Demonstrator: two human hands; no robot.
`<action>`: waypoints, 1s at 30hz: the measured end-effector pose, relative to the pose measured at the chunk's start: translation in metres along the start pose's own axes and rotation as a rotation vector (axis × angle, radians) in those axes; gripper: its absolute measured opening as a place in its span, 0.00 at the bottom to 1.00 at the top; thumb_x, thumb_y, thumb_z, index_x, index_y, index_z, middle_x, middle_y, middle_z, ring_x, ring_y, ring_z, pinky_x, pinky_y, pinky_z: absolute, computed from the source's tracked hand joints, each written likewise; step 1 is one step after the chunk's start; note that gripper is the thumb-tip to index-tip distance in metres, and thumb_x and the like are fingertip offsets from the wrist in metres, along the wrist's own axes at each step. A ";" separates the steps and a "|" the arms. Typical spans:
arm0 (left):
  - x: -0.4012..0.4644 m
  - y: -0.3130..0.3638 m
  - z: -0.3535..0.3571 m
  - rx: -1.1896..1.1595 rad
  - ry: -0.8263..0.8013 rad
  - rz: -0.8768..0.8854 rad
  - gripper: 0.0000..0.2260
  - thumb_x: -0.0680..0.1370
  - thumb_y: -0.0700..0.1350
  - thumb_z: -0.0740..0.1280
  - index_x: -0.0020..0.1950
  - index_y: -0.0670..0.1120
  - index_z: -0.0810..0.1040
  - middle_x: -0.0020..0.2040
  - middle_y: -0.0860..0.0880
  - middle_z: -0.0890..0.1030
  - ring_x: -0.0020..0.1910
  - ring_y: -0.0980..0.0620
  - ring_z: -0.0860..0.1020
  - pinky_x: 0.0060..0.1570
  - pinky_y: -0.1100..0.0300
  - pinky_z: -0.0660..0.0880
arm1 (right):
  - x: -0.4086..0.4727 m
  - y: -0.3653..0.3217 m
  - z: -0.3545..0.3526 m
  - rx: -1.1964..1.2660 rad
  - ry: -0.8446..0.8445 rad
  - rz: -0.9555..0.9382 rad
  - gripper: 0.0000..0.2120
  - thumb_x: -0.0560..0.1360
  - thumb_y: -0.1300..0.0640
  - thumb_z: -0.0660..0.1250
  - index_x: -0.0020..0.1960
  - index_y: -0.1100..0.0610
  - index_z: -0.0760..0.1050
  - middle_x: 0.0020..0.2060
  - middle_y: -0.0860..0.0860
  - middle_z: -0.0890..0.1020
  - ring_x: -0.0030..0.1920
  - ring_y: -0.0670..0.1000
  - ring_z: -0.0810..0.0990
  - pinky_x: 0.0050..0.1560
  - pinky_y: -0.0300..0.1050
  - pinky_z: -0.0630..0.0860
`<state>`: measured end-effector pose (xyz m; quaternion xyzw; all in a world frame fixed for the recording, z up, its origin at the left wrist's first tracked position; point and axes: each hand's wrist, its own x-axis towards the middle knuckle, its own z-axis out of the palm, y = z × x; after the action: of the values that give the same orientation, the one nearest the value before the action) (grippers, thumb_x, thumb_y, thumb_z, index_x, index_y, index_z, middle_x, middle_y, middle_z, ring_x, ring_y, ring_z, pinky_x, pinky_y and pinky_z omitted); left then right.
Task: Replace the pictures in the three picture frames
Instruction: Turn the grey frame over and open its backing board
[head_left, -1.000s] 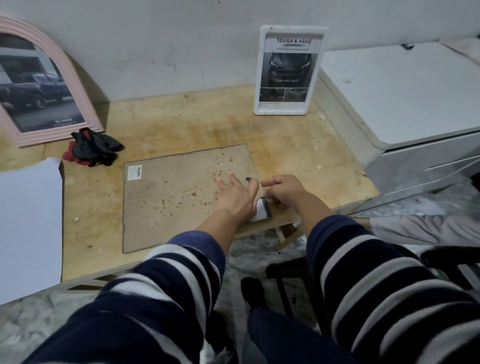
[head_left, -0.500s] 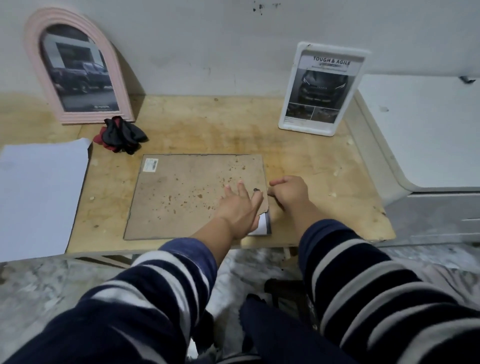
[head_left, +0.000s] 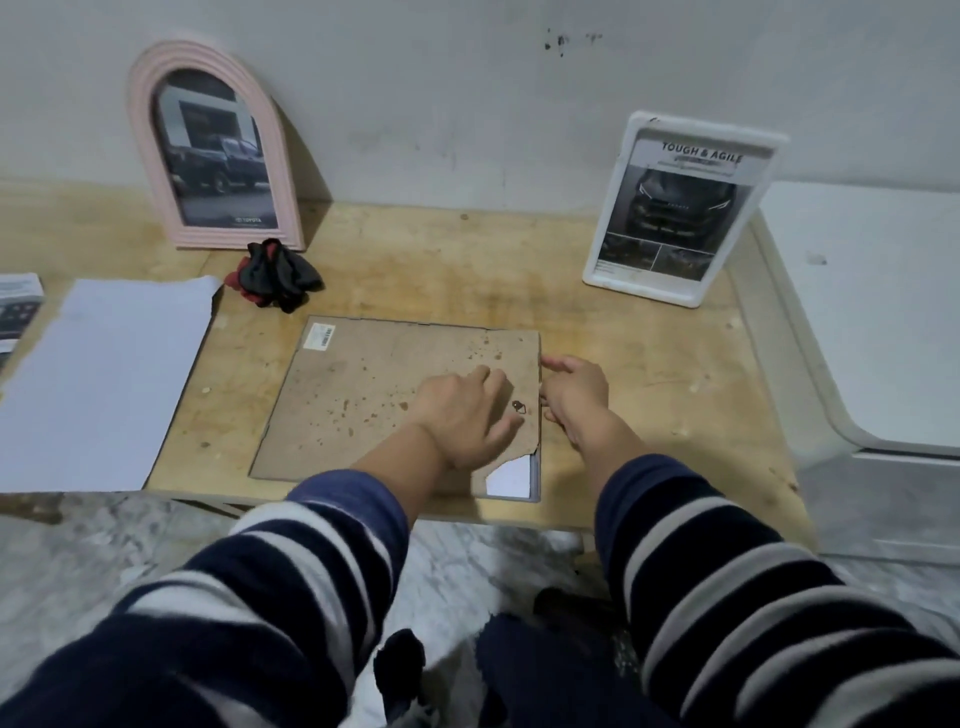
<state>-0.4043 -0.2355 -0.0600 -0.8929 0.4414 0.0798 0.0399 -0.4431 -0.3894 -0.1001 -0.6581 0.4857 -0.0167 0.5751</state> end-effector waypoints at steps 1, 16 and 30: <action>0.007 -0.002 -0.004 -0.039 0.008 -0.053 0.22 0.80 0.60 0.51 0.64 0.46 0.67 0.61 0.46 0.73 0.53 0.43 0.76 0.40 0.53 0.71 | 0.000 0.001 0.001 -0.003 -0.014 -0.004 0.22 0.72 0.66 0.59 0.52 0.41 0.79 0.41 0.43 0.83 0.39 0.52 0.84 0.38 0.48 0.81; 0.063 -0.015 -0.001 -0.010 -0.158 -0.282 0.34 0.79 0.65 0.47 0.79 0.47 0.51 0.77 0.49 0.56 0.74 0.45 0.59 0.64 0.46 0.65 | 0.017 0.023 0.005 -0.168 -0.075 -0.195 0.26 0.77 0.64 0.56 0.70 0.42 0.70 0.56 0.41 0.79 0.42 0.49 0.81 0.48 0.45 0.79; 0.063 -0.027 -0.006 -0.051 -0.200 -0.229 0.34 0.77 0.65 0.50 0.79 0.49 0.52 0.76 0.50 0.57 0.74 0.43 0.56 0.60 0.43 0.66 | 0.022 0.021 0.026 0.325 0.066 0.112 0.24 0.75 0.65 0.56 0.37 0.39 0.81 0.50 0.46 0.84 0.45 0.56 0.84 0.48 0.56 0.82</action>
<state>-0.3451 -0.2693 -0.0647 -0.9257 0.3282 0.1748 0.0697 -0.4295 -0.3821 -0.1368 -0.5276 0.5311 -0.0845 0.6576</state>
